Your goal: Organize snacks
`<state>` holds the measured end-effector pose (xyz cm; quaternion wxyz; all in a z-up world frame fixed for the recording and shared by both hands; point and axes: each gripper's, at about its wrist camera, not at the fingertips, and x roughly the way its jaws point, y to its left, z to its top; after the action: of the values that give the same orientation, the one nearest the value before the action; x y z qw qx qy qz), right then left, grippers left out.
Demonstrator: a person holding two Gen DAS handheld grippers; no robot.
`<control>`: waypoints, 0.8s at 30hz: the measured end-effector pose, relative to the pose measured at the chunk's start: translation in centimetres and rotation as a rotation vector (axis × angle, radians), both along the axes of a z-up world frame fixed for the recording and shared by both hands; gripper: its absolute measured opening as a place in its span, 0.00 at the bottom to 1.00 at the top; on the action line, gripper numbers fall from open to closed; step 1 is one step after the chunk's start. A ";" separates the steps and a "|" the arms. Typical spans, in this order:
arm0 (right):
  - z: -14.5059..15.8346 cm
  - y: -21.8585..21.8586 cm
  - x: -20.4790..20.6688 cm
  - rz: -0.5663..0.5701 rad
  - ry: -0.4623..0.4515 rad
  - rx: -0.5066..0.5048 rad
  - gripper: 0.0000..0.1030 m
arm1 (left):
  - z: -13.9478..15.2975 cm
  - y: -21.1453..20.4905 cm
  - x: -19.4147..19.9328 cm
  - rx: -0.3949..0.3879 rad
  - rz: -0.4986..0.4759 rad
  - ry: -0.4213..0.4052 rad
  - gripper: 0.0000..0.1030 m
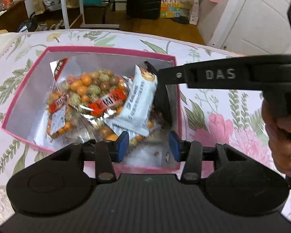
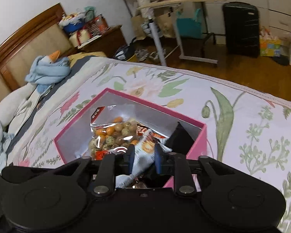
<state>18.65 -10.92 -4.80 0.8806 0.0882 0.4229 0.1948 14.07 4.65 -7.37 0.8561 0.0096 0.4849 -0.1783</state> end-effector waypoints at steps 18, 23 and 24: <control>4.9 -2.0 -13.4 -0.267 -0.130 -0.115 0.36 | 3.7 0.7 -5.3 -0.033 -0.095 -0.043 0.56; 6.0 -1.9 -16.5 -0.341 -0.140 -0.140 0.39 | 5.4 1.3 -7.2 -0.028 -0.106 -0.089 0.56; 6.3 -1.8 -17.1 -0.353 -0.144 -0.152 0.39 | 5.7 1.5 -7.6 -0.029 -0.106 -0.097 0.56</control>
<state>1.52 -12.69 1.47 0.9332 0.0800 0.3502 0.0106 6.49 6.10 -1.70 0.8680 0.0312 0.4392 -0.2296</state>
